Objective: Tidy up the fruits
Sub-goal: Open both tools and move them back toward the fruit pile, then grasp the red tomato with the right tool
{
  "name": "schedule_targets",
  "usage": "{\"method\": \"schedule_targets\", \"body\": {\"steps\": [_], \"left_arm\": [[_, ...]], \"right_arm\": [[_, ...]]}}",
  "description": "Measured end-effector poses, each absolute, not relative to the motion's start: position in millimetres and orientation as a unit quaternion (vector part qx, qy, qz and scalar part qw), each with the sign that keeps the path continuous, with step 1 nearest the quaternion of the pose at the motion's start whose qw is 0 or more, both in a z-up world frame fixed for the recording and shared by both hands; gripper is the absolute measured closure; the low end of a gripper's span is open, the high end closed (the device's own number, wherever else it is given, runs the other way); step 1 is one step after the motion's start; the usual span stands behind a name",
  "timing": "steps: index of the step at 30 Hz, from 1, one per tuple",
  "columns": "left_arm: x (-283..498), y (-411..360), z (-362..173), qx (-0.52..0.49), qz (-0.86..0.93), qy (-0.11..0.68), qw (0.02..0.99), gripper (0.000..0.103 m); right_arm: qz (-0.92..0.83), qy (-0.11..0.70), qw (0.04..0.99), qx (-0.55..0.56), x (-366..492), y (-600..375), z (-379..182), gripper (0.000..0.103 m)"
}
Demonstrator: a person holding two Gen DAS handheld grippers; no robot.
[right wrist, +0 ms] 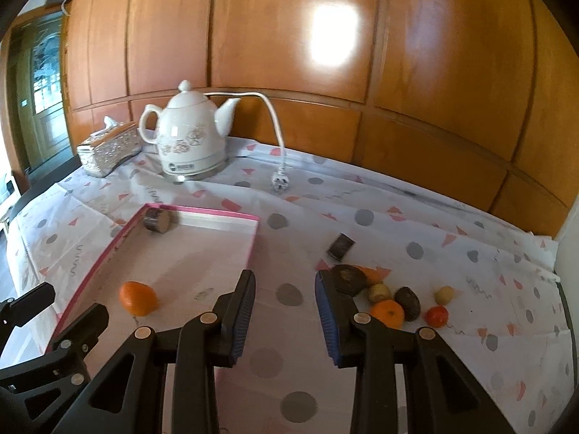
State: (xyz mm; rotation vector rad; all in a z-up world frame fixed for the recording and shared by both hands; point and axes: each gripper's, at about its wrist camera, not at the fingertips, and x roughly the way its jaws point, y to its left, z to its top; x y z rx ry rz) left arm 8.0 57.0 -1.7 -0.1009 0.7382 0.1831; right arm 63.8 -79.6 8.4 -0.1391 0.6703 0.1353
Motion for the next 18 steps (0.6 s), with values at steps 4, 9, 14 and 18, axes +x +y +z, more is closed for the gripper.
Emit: {"method": "schedule_targets", "body": {"steps": [4, 9, 14, 18], "left_arm": [[14, 43, -2, -0.034, 0.073, 0.365, 0.928, 0.036], [22, 25, -3, -0.016, 0.052, 0.368, 0.928, 0.034], [34, 4, -7, -0.003, 0.026, 0.376, 0.926, 0.034], [43, -15, -10, 0.006, 0.004, 0.381, 0.925, 0.034]], "right_arm": [[0.051, 0.334, 0.939, -0.058, 68, -97, 4, 0.069], [0.014, 0.35, 0.936, -0.04, 76, -137, -8, 0.069], [-0.024, 0.38, 0.925, -0.017, 82, -188, -26, 0.069], [-0.041, 0.406, 0.913, 0.011, 85, -232, -44, 0.069]]}}
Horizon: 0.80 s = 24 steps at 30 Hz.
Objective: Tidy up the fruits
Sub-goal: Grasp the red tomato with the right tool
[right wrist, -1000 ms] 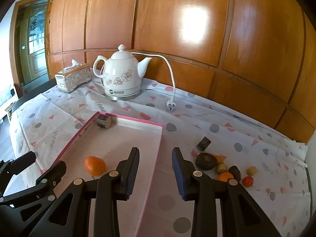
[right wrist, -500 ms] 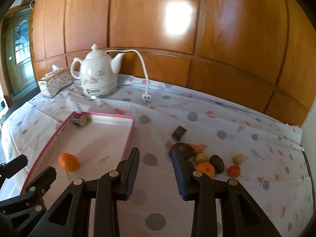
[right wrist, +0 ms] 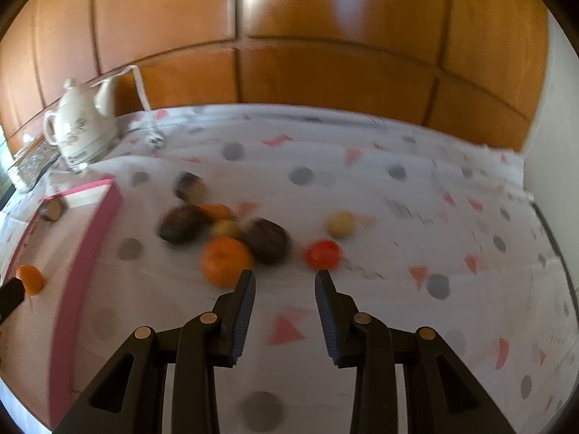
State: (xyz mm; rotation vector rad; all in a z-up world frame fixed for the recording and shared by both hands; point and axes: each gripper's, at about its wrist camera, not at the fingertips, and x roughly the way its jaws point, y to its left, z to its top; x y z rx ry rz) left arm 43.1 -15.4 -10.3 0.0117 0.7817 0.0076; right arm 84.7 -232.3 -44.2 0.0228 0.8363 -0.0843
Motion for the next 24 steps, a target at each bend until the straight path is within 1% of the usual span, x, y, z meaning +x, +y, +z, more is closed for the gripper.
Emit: {"method": "schedule_targets", "body": {"steps": [5, 15, 19, 24], "left_arm": [[54, -35, -18, 0.015, -0.017, 0.392, 0.92, 0.034], [73, -74, -27, 0.041, -0.061, 0.395, 0.916, 0.034], [81, -95, -28, 0.066, -0.073, 0.387, 0.917, 0.033], [85, -111, -27, 0.082, -0.087, 0.375, 0.919, 0.033]], "right_arm": [[-0.041, 0.422, 0.904, 0.054, 85, -269, -55, 0.069], [-0.021, 0.438, 0.893, 0.1, 103, -290, -63, 0.069], [-0.001, 0.438, 0.895, 0.082, 115, -282, -63, 0.069], [0.015, 0.456, 0.889, 0.046, 136, -273, -75, 0.069]]}}
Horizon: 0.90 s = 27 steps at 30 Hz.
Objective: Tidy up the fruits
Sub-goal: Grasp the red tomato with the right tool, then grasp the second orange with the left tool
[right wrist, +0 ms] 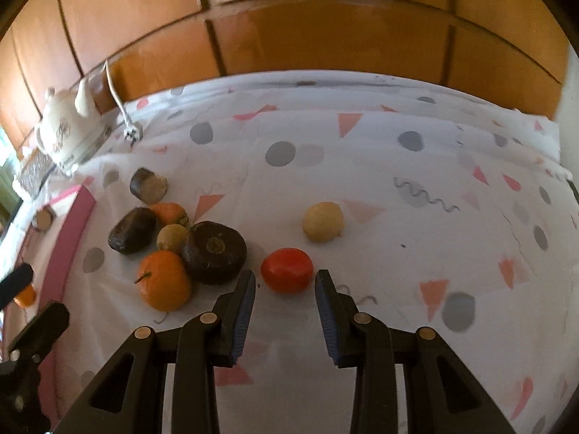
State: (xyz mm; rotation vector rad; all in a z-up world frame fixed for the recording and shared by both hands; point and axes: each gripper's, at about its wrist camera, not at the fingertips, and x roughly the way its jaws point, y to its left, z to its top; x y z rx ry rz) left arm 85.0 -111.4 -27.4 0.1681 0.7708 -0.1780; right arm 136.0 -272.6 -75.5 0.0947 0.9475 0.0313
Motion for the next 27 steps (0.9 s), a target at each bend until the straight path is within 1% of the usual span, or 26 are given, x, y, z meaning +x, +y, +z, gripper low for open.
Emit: {"method": "schedule_targets", "body": {"steps": [1, 4, 27], "left_arm": [[86, -114, -28, 0.085, -0.089, 0.373, 0.919, 0.033], [88, -120, -30, 0.092, -0.093, 0.373, 0.919, 0.033], [113, -164, -56, 0.113, -0.124, 0.398, 0.902, 0.033]], "right_arm": [[0.016, 0.457, 0.888, 0.042, 138, -273, -77, 0.072], [0.019, 0.452, 0.891, 0.03, 139, -274, -79, 0.073], [-0.003, 0.439, 0.896, 0.063, 114, -316, -80, 0.073]]}}
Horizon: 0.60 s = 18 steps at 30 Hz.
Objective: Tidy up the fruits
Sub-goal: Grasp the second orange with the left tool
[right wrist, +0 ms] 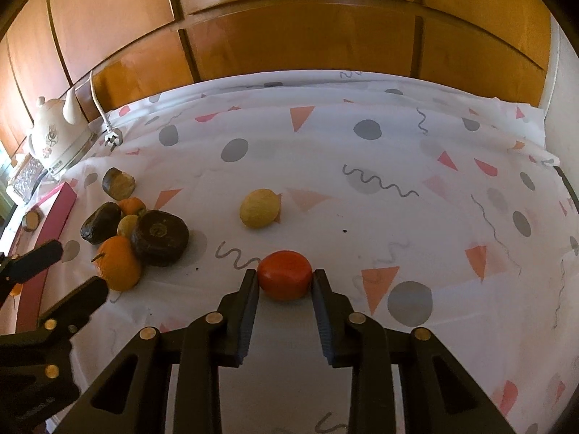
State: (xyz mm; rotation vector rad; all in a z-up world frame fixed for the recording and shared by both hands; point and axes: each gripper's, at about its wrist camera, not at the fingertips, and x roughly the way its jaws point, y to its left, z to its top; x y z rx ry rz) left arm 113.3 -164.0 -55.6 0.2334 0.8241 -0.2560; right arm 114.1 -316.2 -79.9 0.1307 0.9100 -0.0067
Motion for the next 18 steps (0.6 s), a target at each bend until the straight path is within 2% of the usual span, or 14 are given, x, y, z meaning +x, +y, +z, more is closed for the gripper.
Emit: {"method": "schedule_targets", "body": {"steps": [15, 16, 18], "left_arm": [[129, -179, -75, 0.117, -0.121, 0.412, 0.895, 0.033], [130, -179, -77, 0.117, -0.119, 0.413, 0.895, 0.035], [132, -179, -80, 0.116, -0.12, 0.415, 0.894, 0.047]], "right_arm": [[0.0, 0.433, 0.899, 0.072, 111, -317, -81, 0.073], [0.0, 0.433, 0.899, 0.073, 112, -317, -81, 0.073], [0.0, 0.432, 0.899, 0.073, 112, -317, -81, 0.073]]}}
